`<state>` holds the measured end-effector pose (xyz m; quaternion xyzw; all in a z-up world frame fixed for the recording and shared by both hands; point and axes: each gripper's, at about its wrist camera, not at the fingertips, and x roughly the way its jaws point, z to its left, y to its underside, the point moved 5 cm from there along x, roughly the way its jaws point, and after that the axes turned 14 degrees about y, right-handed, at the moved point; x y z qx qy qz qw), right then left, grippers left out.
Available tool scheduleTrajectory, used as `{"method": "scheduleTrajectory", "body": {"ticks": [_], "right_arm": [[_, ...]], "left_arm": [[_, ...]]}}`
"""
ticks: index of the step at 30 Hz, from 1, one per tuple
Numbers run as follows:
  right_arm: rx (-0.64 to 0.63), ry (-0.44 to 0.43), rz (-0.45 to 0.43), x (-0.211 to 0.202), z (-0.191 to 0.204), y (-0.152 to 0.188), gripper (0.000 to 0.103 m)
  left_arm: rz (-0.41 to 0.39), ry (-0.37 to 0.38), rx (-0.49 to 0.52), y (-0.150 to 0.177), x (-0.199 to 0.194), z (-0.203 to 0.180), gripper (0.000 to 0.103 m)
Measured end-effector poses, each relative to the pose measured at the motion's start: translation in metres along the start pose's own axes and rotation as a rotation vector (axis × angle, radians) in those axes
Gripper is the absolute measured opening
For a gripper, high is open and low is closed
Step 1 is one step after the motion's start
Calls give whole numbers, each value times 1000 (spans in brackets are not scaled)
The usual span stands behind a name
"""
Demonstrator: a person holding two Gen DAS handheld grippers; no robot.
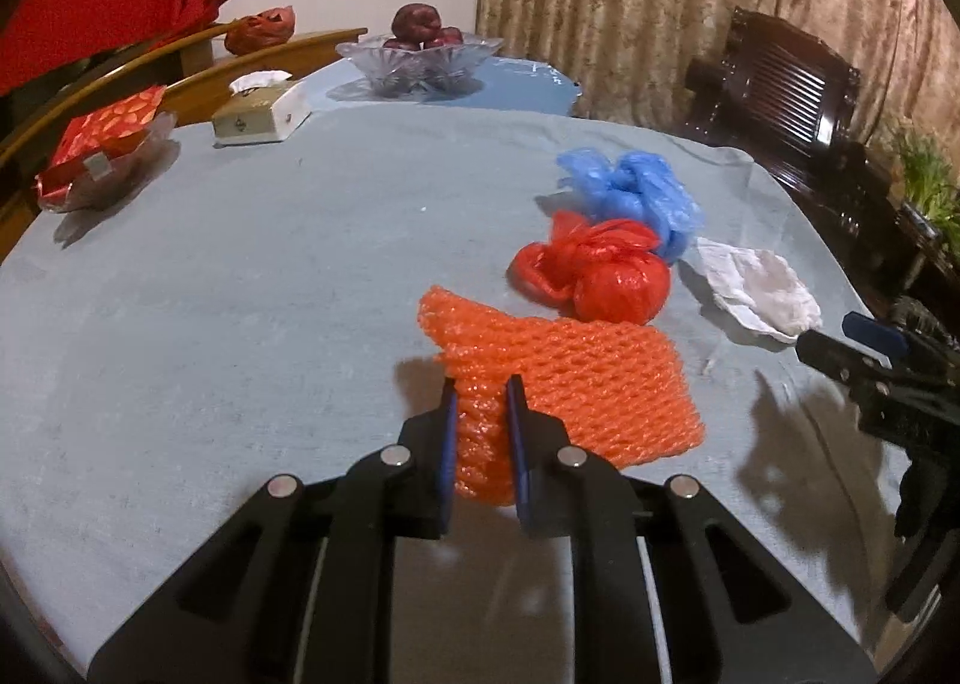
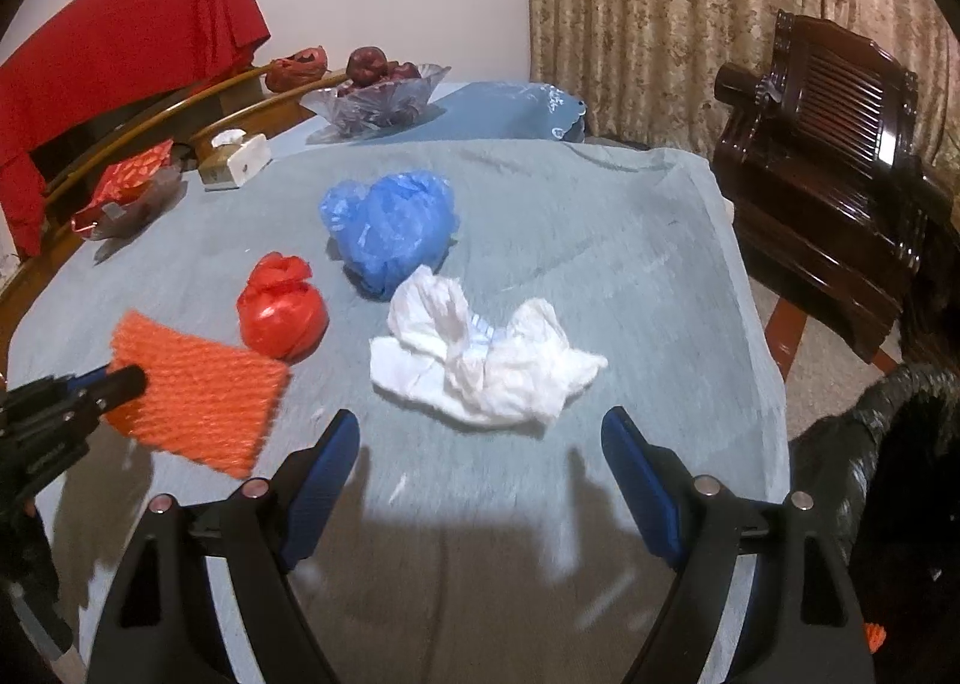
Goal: Collect trash
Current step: 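Grasp the white tissue with the right gripper while the left gripper holds the foam net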
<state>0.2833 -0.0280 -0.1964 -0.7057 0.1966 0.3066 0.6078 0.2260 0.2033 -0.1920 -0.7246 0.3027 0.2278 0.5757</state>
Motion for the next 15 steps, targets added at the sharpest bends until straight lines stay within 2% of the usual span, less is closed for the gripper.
{"method": "scheduleTrajectory", "body": {"ticks": [11,15], "right_arm": [[-11,27,56,36,3,-14,81],[-17,-1,101,46,5,-10,45]], "left_arm": [[6,47,6,3,4,-14,14],[9,53,7,3,5,-18,14]]}}
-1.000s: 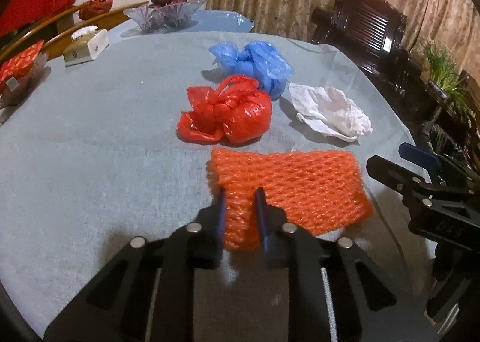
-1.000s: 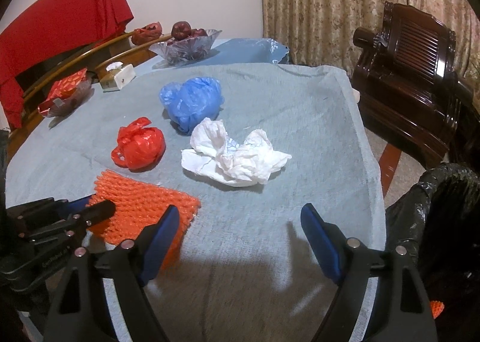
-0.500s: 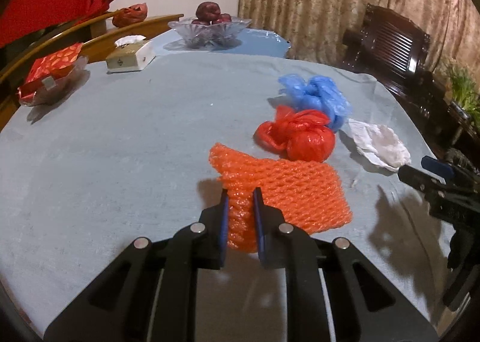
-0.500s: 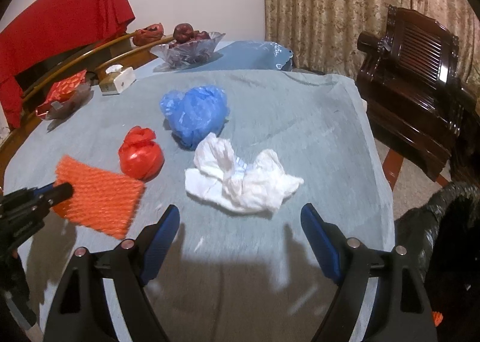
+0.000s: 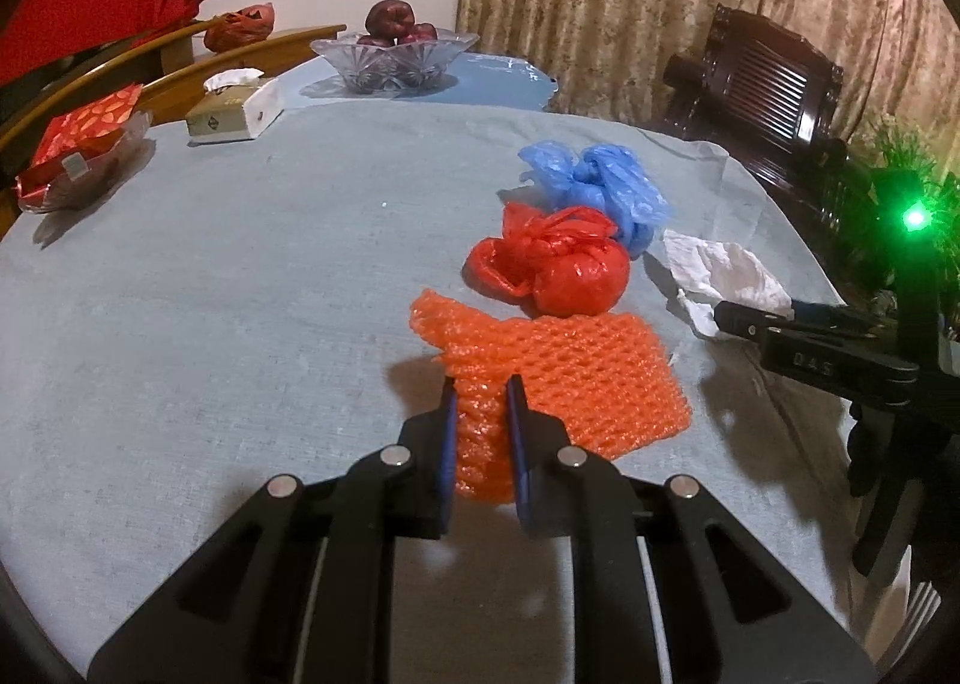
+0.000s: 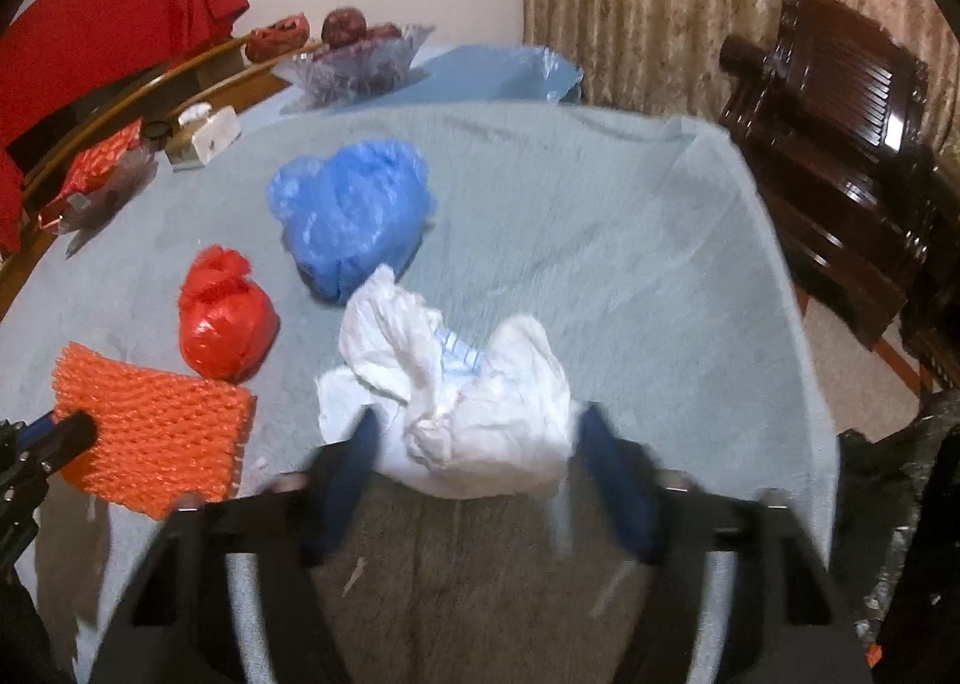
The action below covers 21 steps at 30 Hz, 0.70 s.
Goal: Collect trash
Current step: 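Grasp the white tissue with the right gripper while the left gripper holds the foam net, then carry the foam net and tissue over the bin and open both grippers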
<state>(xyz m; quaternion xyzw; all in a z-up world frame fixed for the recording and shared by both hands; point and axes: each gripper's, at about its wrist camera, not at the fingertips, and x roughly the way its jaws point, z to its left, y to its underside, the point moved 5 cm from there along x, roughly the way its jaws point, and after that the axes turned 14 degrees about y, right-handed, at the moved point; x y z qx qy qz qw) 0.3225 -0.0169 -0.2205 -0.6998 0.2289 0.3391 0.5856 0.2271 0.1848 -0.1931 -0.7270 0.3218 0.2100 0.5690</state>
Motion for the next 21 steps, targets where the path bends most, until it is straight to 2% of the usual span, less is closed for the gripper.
{"method": "scheduleTrajectory", "body": {"ticks": [1,4,13,21], "right_arm": [[0,-8,-3,-1,0,0,36],[-12,-17,-16,-6,2,2,26],[17,-43,-60,-40,-4,7,23],[24,-27,-118,-84,-18,10,23]], "left_arm": [[-1,1,0,0,0,0,14],[-7,3,8,-2,-2,-4,14],[-39,23,27,-11,-15,-22,14],[-78,69,60,-19,-36,-50,14]]}}
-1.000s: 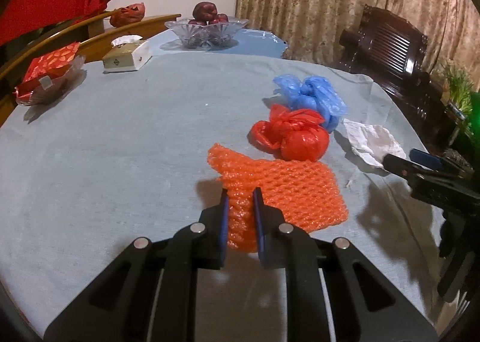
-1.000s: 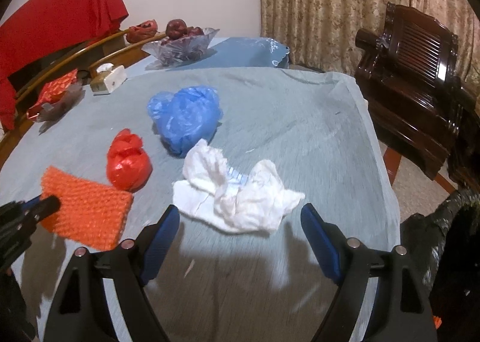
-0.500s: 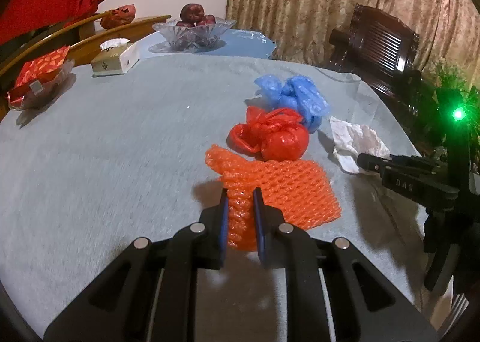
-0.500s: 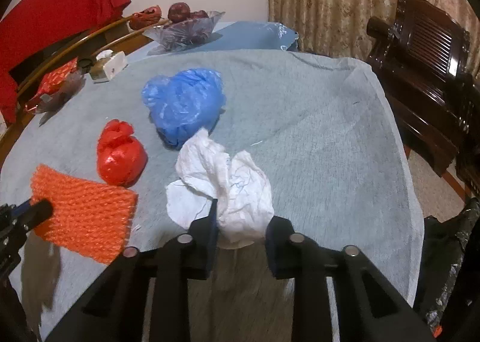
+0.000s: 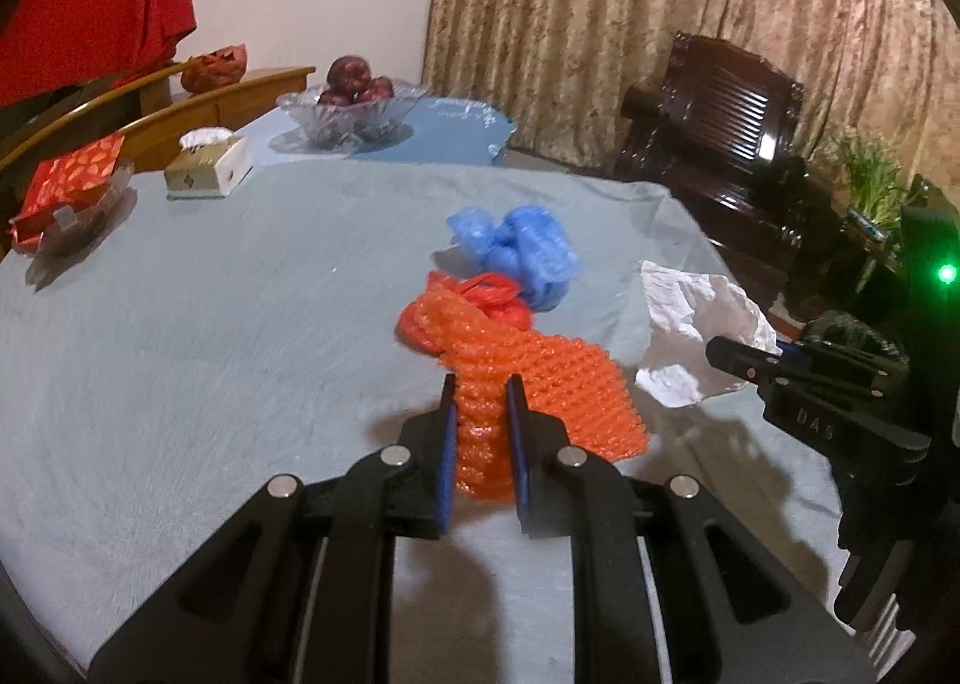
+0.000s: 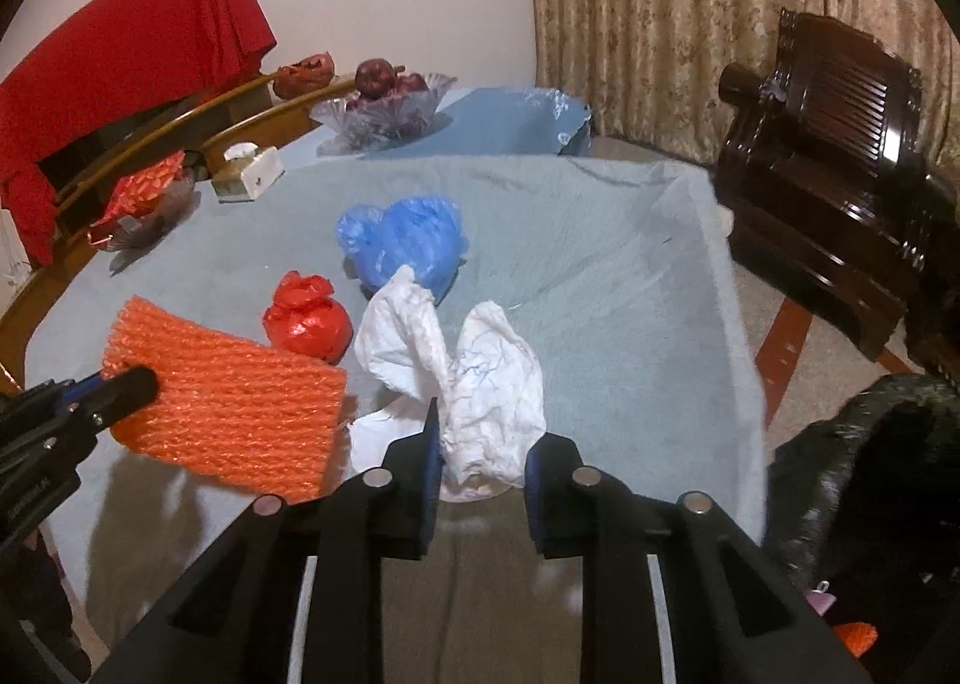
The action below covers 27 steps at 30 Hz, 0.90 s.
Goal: Collect trash
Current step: 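Carry the foam net and tissue over the bin and open both grippers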
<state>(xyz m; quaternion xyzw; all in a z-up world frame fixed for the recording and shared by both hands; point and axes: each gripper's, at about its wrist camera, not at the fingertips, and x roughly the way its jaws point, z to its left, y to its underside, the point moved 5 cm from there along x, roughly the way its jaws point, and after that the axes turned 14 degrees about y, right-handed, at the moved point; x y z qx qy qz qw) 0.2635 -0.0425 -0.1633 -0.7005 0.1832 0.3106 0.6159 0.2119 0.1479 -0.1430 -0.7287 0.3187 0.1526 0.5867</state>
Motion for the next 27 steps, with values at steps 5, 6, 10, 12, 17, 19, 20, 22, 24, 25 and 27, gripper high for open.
{"method": "scheduleTrajectory", "body": {"ticks": [5,6,10,12,17,19,20,22,24,25,27], "right_arm": [[19,6,-34,-25,-11,-1,23],[21,7,-40,-31,-14,0,23],[35,19,-63,-49,-25,0,23],[45,25,-74,-59,-31,0,23],[67,41,-100,-77,-47,0,23],[76,51,-109,-85,-54,1,23],[81,56,-113,-88,-58,1,23],[92,67,-119,-94,-65,3,23],[105,82,-125,-101,-76,5,23],[110,89,-128,-104,-81,6,23],[118,103,-133,-109,-89,8,23]], "left_arm": [[-24,25,16,-7,-11,-18,14],[-32,29,20,-8,-14,-22,14],[-51,44,41,-14,-20,-38,14],[-58,53,51,-16,-23,-46,14],[-68,79,75,-19,-26,-67,14],[-71,89,87,-20,-28,-76,14],[-73,94,92,-20,-29,-80,14],[-77,106,105,-21,-30,-89,14],[-79,116,116,-23,-30,-98,14],[-80,123,122,-23,-30,-102,14],[-82,137,133,-25,-29,-112,14]]}}
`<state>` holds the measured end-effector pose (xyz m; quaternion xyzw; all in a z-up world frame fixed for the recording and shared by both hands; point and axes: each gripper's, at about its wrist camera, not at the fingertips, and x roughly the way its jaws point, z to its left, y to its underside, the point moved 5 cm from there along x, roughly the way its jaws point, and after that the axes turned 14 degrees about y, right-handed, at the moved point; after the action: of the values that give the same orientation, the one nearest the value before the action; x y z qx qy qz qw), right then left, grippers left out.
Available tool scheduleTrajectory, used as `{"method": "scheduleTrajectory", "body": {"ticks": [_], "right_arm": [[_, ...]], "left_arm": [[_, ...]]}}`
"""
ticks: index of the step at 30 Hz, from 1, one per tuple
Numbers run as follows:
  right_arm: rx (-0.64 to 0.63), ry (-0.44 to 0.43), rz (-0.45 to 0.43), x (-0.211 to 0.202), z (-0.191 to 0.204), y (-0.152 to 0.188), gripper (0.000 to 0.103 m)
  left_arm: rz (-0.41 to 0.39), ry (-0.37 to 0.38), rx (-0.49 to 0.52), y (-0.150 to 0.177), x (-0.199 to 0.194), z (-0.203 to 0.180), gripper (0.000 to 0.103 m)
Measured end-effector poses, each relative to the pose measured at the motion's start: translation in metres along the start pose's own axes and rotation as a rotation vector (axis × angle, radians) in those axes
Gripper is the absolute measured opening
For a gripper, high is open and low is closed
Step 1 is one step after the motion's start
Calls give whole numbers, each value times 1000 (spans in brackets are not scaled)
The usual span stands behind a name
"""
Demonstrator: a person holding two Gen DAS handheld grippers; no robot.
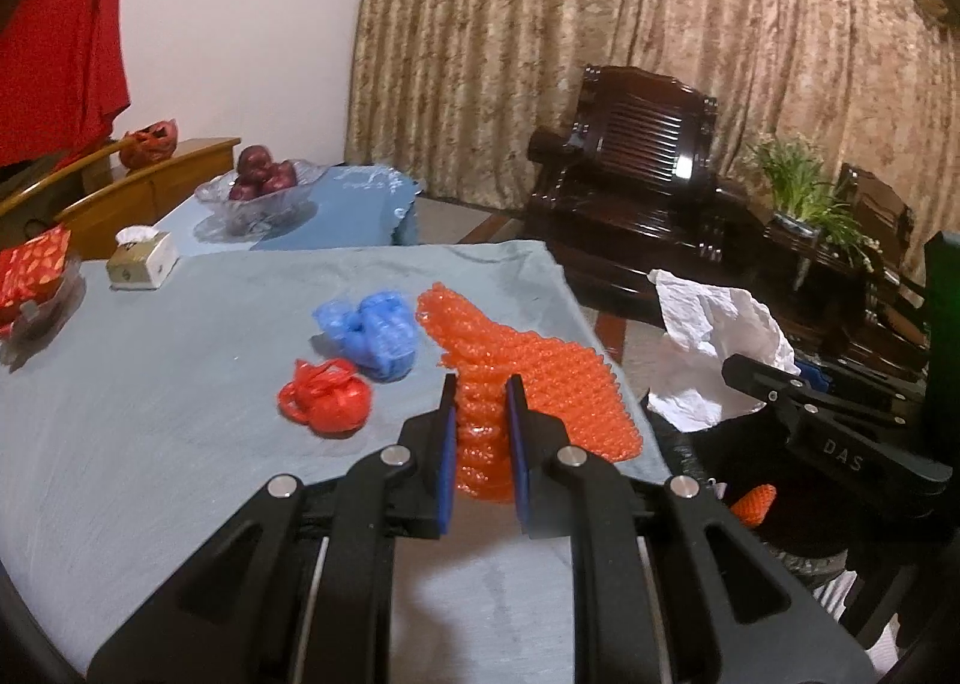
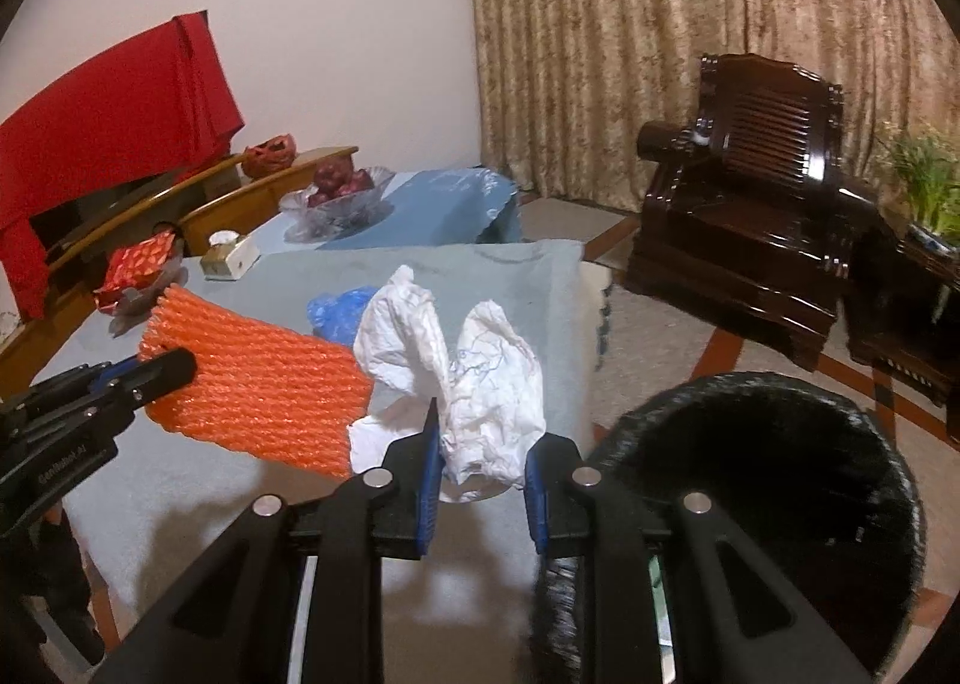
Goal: Collect trash
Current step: 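Carry the foam net and tissue over the bin and open both grippers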
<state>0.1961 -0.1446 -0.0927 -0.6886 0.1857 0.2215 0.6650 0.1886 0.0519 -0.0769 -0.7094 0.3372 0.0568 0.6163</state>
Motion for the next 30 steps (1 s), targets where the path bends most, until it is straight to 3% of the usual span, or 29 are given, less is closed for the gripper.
{"method": "scheduleTrajectory", "body": {"ticks": [18,30], "right_arm": [[105,169,-30,-38,-109,17,23],[172,302,2,-42,-178,41,23]], "left_arm": [[13,176,114,-5,35,-105,14],[79,282,211,8,89,-184,14]]}}
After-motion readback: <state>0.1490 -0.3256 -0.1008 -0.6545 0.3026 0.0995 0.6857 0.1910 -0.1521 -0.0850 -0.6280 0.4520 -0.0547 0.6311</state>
